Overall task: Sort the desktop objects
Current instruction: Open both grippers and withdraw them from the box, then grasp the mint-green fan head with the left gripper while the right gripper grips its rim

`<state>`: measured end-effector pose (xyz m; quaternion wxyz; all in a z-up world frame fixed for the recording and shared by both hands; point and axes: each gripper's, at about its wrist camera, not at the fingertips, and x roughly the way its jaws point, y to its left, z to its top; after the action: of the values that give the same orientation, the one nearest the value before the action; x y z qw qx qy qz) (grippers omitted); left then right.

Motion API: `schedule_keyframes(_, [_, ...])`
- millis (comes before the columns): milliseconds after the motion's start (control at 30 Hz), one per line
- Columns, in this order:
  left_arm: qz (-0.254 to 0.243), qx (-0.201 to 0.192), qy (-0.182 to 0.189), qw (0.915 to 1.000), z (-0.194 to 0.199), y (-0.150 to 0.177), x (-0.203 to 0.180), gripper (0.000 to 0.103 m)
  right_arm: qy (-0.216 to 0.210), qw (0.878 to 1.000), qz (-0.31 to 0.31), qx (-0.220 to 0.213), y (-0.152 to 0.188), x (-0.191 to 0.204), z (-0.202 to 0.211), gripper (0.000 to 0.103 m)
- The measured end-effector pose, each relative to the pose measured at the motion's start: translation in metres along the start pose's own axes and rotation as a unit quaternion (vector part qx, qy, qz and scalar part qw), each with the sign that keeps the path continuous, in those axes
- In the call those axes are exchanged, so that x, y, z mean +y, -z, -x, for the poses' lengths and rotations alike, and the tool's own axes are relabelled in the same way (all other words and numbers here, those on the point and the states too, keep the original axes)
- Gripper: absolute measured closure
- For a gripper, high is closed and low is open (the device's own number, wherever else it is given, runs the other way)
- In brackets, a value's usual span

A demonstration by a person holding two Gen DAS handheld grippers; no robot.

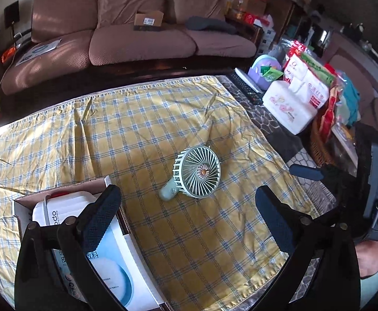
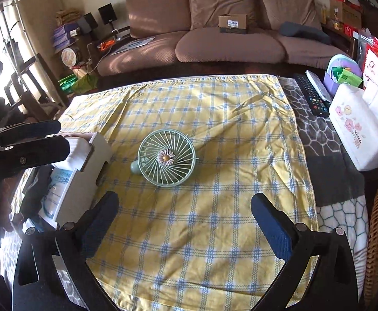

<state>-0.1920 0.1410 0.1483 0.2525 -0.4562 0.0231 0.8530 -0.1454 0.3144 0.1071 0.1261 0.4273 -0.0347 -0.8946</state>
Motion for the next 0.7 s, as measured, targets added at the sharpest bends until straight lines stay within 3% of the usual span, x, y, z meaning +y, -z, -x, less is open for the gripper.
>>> schedule_keyframes(233, [0.016,0.048,0.028,0.9983,-0.041,-0.009,0.004,0.000,-0.020,1.000,0.010,-0.014,0.001,-0.008,-0.012,0.000])
schedule_keyframes(367, [0.003,0.081,0.016,0.9966,-0.075,-0.022,0.003,0.025,-0.042,0.999,-0.001,-0.019,0.002,-0.012,-0.034,0.000])
schedule_keyframes(400, [0.006,0.089,0.017,0.9959,-0.083,-0.025,0.004,0.027,-0.043,0.999,-0.001,-0.023,0.002,-0.011,-0.040,0.000])
schedule_keyframes(700, [0.031,0.138,0.006,0.9899,-0.133,-0.037,0.019,0.030,-0.060,0.998,0.013,-0.019,-0.003,0.002,-0.091,0.000])
